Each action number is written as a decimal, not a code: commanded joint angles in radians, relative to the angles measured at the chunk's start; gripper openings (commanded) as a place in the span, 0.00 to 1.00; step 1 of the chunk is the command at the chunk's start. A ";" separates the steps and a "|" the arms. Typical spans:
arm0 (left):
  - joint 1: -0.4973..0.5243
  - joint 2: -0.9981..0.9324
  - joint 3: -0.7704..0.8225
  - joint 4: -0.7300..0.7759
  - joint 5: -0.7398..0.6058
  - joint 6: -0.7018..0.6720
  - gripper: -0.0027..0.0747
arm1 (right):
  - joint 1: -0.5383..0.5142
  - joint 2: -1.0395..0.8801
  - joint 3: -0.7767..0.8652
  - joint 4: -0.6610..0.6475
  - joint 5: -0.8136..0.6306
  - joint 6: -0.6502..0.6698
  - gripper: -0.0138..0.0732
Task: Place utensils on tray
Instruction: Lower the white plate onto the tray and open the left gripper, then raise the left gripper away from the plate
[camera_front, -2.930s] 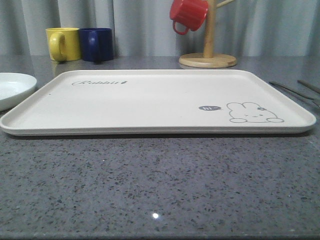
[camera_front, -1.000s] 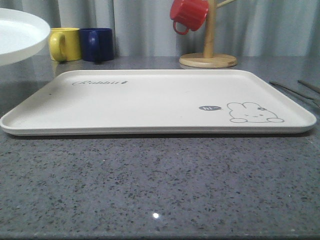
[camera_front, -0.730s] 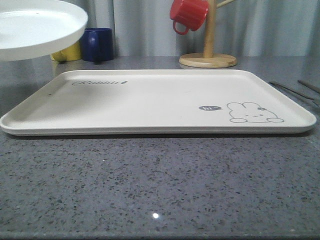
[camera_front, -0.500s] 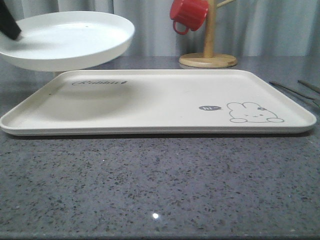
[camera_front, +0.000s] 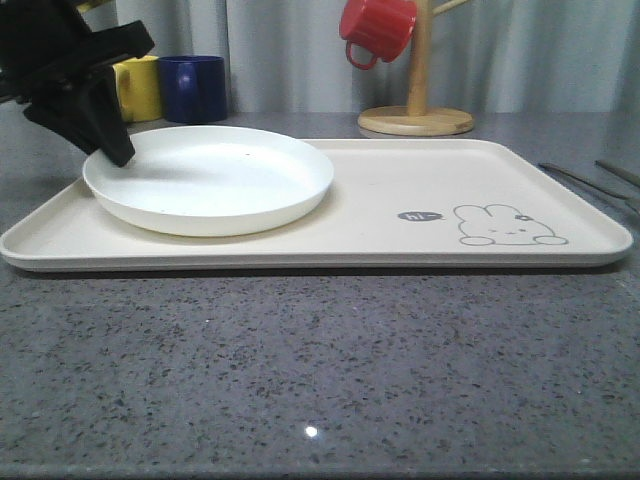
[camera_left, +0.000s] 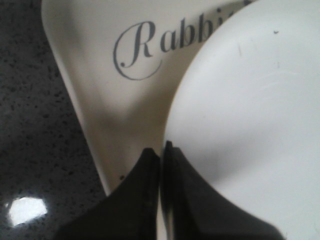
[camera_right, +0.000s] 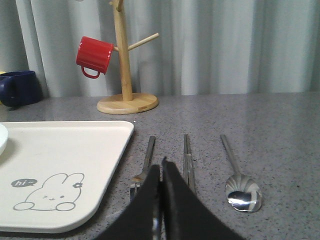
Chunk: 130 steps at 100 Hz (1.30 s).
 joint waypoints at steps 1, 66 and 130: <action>-0.006 -0.029 -0.036 -0.027 -0.018 -0.013 0.01 | -0.004 -0.020 -0.001 -0.001 -0.087 -0.002 0.08; -0.006 -0.039 -0.036 -0.025 -0.047 -0.008 0.56 | -0.004 -0.020 -0.001 -0.001 -0.087 -0.002 0.08; -0.006 -0.429 0.086 0.048 -0.307 0.018 0.57 | -0.004 -0.020 -0.001 -0.001 -0.087 -0.002 0.08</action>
